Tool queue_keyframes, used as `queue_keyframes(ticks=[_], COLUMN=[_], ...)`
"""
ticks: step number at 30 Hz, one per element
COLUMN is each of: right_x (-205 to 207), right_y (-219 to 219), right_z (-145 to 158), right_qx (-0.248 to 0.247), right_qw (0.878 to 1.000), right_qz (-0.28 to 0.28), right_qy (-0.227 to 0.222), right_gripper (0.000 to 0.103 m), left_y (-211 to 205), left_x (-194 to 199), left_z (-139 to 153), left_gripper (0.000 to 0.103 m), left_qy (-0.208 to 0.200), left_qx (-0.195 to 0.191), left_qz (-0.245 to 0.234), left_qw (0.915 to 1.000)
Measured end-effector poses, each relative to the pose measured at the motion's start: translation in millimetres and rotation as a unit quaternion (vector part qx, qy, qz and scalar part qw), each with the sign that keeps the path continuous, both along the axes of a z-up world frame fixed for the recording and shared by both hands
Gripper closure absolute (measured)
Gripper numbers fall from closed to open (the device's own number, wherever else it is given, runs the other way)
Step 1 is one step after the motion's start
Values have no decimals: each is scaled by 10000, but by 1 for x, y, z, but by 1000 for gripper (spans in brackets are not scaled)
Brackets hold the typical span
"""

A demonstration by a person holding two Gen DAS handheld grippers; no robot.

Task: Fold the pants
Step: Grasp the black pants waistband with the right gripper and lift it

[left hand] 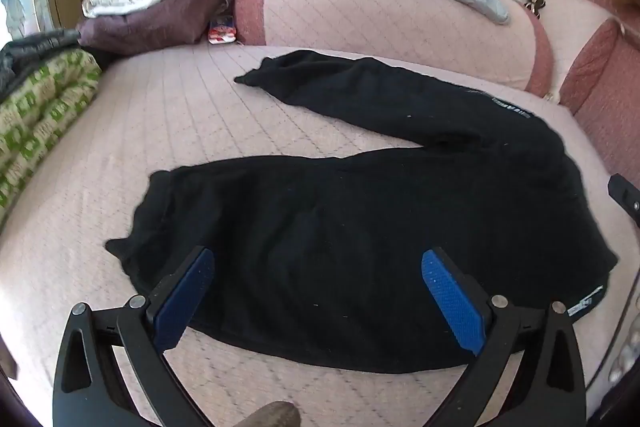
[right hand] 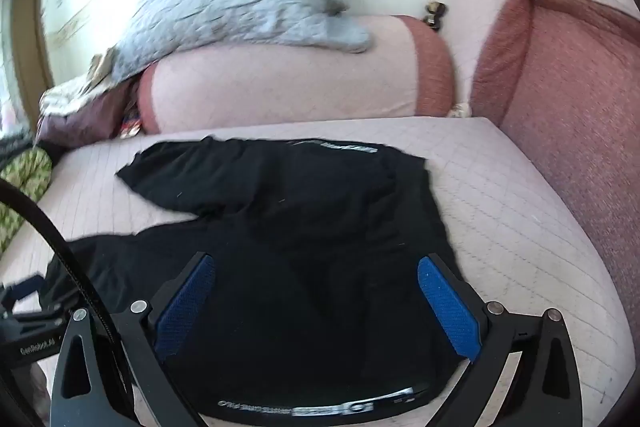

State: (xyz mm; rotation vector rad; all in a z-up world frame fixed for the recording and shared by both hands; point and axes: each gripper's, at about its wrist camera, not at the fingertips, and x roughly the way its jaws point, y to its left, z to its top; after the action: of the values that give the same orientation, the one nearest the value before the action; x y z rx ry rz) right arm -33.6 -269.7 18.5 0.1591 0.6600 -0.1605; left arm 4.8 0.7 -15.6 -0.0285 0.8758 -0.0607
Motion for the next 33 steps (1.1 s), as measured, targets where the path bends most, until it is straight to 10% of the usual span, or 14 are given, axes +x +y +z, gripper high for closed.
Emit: queue_keyframes(ticks=[4, 10, 20, 21, 24, 33], right_x=[-9, -48, -37, -35, -34, -58], right_y=[-56, -126, -107, -104, -101, -131], right_z=[-2, -38, -78, -77, -81, -62], right_qx=[673, 2406, 2575, 2463, 2633, 2958], right_qw=[9943, 9490, 9461, 9498, 9481, 9363], right_qz=[-808, -1959, -1661, -1650, -1492, -1782], right_qy=[173, 564, 1051, 999, 979, 644], right_gripper=[0, 0, 16, 19, 84, 95], left_y=[2, -5, 37, 49, 81, 133], left_x=[2, -10, -19, -17, -11, -6], left_z=[-3, 7, 41, 45, 49, 50], left_gripper=[0, 0, 0, 0, 0, 0], left_qy=[234, -132, -316, -369, -348, -201], left_qx=[-280, 549, 115, 76, -66, -226], left_qz=[2, -63, 309, 487, 980, 1715], left_qw=[9993, 9984, 9990, 9981, 9946, 9847])
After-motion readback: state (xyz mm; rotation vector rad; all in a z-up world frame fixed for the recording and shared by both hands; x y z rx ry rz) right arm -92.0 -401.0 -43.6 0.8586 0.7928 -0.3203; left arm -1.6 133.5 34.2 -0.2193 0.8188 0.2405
